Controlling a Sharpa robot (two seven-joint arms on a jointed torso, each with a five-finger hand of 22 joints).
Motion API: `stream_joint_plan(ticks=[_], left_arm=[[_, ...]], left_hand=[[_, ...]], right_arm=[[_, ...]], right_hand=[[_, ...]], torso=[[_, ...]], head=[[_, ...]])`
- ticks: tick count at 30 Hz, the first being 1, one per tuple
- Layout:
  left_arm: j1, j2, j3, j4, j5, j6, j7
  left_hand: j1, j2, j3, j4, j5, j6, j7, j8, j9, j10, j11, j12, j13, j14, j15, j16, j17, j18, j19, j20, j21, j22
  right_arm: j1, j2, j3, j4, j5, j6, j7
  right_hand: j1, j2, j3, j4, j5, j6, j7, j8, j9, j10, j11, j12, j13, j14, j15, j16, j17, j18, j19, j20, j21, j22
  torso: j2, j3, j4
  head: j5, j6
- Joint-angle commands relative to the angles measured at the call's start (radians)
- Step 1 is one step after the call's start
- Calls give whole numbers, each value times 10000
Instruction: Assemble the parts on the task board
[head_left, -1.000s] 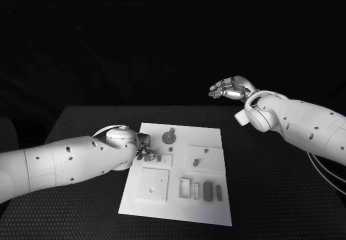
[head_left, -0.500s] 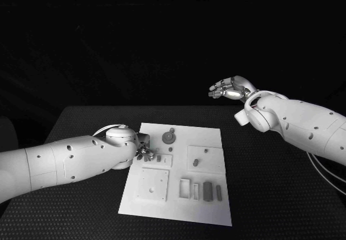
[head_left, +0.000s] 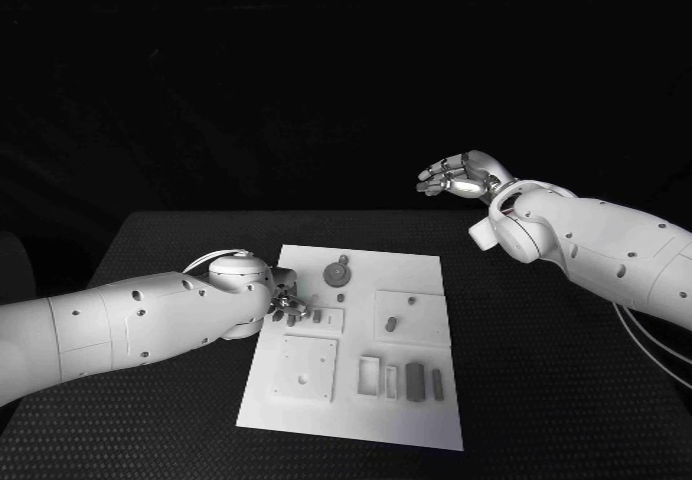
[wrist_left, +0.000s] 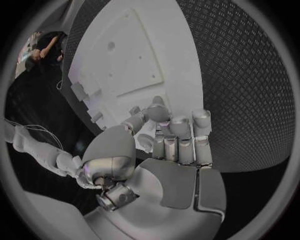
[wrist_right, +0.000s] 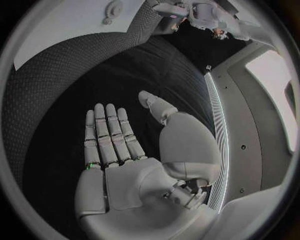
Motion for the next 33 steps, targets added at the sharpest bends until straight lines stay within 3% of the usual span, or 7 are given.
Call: stream_joint_plan(ticks=[1, 10, 17, 20, 23, 24, 33], left_arm=[[-100, 30, -69, -12, 124, 299, -58], [-100, 12, -69, -44, 124, 234, -99], [-98, -75, -65, -95, 137, 66, -242], [-96, -127, -61, -98, 136, -389, -258], [-91, -200, -49, -59, 506, -1001, -194], [-90, -226, -41, -39, 690, -1173, -152], [-84, -296, 31, -67, 1486, -2401, 117]], left_hand=[[4, -140, 14, 80, -31, -66, -7, 10, 16, 44, 4, 32, -11, 4, -17, -30, -10, 194, -39, -1307, -61, 108], [-28, -221, -4, 173, -34, -69, -8, 4, 30, 42, 3, 36, -15, 2, -20, -26, -13, 205, -39, -1312, -59, 108], [-279, -708, -77, 558, -48, -123, 0, -29, 67, 25, 8, 30, -25, -26, -19, -32, -24, 230, -54, -1322, -69, 96], [-499, -1108, -119, 933, -54, -198, 14, -64, 97, -8, 27, 13, -33, -59, -16, -43, -33, 249, -65, -1328, -77, 86], [-675, -971, -852, 821, -41, -355, 34, -111, 162, -106, 38, 15, 1, -161, -9, -50, -23, 292, -213, -1337, -104, 100], [-783, -1069, -987, 877, -65, -655, 90, -274, 104, -144, 93, 0, -1, -194, 18, -68, -28, 298, -246, -1334, -126, 92], [-626, -1274, -1117, 1255, -36, -1295, 296, -404, 42, -509, 280, -202, -58, -462, 211, -320, -152, 305, -479, -1283, -329, 11]], right_arm=[[-7, 14, 5, -10, 10, 135, 60], [-24, 12, 5, -15, 10, 143, 57], [-30, 2, 4, -15, 10, 140, 55], [-35, 2, 4, -18, 10, 138, 55], [-42, 9, 4, -18, 11, 147, 53], [-49, 12, 4, -22, 11, 148, 53], [-89, 7, 4, -30, 13, 153, 50]], right_hand=[[-44, 19, -24, 48, 69, -60, 9, 38, -19, 53, -3, -32, -2, -89, 9, -49, -9, -77, -38, 1, -56, 18], [-42, 20, -24, 50, 71, -61, 12, 39, -21, 55, -2, -36, -1, -90, 10, -48, -12, -76, -38, 1, -60, 23], [-42, 20, -25, 51, 72, -62, 13, 39, -22, 56, -1, -39, -1, -91, 11, -48, -14, -76, -38, 1, -63, 26], [-43, 16, -27, 51, 72, -64, 15, 39, -24, 56, 0, -41, -2, -93, 12, -49, -15, -77, -39, 2, -65, 27], [-50, 13, -31, 55, 74, -65, 18, 39, -25, 56, 2, -44, -2, -95, 14, -49, -16, -78, -40, 3, -68, 30], [-52, 11, -33, 56, 75, -66, 19, 38, -26, 56, 2, -45, -2, -95, 14, -49, -17, -78, -41, 4, -69, 30], [-57, 8, -37, 61, 81, -70, 23, 37, -29, 57, 5, -49, -2, -98, 16, -50, -19, -79, -43, 4, -74, 34]], torso=[[-2, -1, 3], [0, -2, 2], [0, -1, 3], [-3, -7, 13], [-13, -10, 15], [-11, -9, 9], [-7, -4, 0]], head=[[2, 6], [4, 16], [7, 39], [-7, 55], [-31, 49], [-31, 50], [-36, 88]])
